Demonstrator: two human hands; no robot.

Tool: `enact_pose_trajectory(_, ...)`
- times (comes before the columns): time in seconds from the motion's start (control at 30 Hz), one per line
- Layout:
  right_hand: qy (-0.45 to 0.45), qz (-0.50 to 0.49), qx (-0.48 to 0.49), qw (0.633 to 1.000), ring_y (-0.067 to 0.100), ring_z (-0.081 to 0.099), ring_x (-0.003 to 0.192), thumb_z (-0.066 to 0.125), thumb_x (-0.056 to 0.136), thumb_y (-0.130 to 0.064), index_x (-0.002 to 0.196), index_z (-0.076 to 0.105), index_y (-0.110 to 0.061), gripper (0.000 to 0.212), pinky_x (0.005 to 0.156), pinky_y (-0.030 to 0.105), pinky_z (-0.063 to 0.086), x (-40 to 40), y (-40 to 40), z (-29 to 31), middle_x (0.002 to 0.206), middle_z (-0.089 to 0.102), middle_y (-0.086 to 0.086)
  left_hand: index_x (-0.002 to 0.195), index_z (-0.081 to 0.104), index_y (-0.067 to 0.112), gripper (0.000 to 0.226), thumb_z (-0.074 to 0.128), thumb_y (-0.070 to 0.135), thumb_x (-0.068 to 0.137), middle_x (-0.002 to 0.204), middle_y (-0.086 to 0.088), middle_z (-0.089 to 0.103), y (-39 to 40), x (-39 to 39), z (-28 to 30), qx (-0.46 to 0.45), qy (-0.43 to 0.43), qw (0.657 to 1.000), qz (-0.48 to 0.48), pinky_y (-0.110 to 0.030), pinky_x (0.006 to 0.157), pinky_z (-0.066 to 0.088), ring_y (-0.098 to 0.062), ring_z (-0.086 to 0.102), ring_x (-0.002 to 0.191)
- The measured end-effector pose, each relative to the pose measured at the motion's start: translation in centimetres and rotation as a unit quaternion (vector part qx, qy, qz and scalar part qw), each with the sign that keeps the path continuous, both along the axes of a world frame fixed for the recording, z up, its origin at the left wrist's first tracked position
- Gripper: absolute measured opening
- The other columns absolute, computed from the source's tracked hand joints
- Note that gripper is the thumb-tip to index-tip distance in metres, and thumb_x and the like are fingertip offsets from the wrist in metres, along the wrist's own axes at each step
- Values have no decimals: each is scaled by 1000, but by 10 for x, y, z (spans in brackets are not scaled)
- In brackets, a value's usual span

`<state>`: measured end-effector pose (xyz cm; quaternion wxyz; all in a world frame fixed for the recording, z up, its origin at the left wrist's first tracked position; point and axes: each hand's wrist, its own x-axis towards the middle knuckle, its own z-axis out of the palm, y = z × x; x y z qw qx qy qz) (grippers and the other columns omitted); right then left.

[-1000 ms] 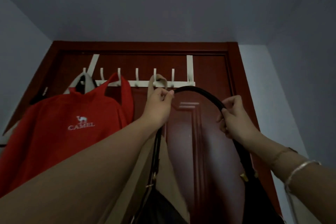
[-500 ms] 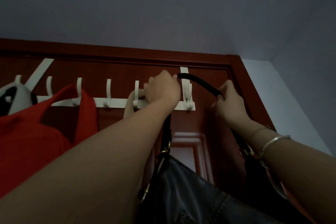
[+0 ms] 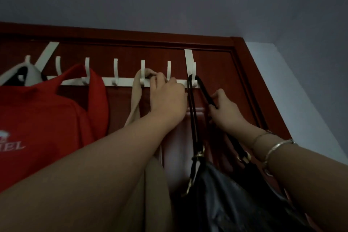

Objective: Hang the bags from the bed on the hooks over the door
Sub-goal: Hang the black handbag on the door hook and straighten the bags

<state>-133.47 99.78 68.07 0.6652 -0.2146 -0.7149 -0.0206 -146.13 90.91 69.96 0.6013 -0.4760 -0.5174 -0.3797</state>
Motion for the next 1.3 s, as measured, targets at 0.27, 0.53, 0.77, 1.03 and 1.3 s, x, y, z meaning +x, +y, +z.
enact_pose_trajectory(0.27, -3, -31, -43, 999, 39, 39, 122, 46, 86, -17, 128, 39, -9, 43, 101, 40, 33, -6, -62, -61, 131, 43, 21, 118, 48, 14, 34, 48, 33, 90, 130, -11, 44, -78, -33, -81, 6, -178, 974, -139, -46, 96, 38, -36, 40, 117)
enact_pose_trajectory(0.53, -102, 159, 7, 982, 13, 54, 88, 49, 85, -16, 94, 59, -17, 13, 65, 17, 37, -52, -153, -131, 104, 56, 5, 99, 54, 17, 48, 51, 61, 82, 87, 3, 58, -149, -84, -162, -203, -452, 839, -228, -24, 56, 38, -10, 54, 76)
enact_pose_trajectory(0.77, -138, 217, -261, 930, 24, 47, 125, 50, 77, -63, 142, 26, -11, 86, 103, 36, 40, -96, -194, -164, 142, 44, 6, 83, 70, 16, 27, 58, 40, 86, 81, 0, 74, -179, -90, -187, -212, -444, 767, -411, -25, 71, 51, -17, 67, 79)
enact_pose_trajectory(1.03, -52, 241, -319, 915, 23, 62, 98, 58, 84, -25, 130, 49, -8, 50, 88, 35, 52, -95, -214, -155, 114, 63, 10, 125, 55, -1, 49, 37, -16, 82, 133, -18, 57, -191, -89, -200, -395, -384, 691, -468, -20, 73, 41, -19, 54, 109)
enact_pose_trajectory(1.3, 50, 202, -330, 921, 29, 64, 98, 55, 87, -23, 125, 52, -2, 44, 83, 36, 54, -52, -215, -153, 114, 64, 17, 143, 37, 18, 51, 50, 22, 94, 154, -5, 32, -164, -124, -239, -410, -291, 832, -235, -22, 116, 17, -15, 27, 143)
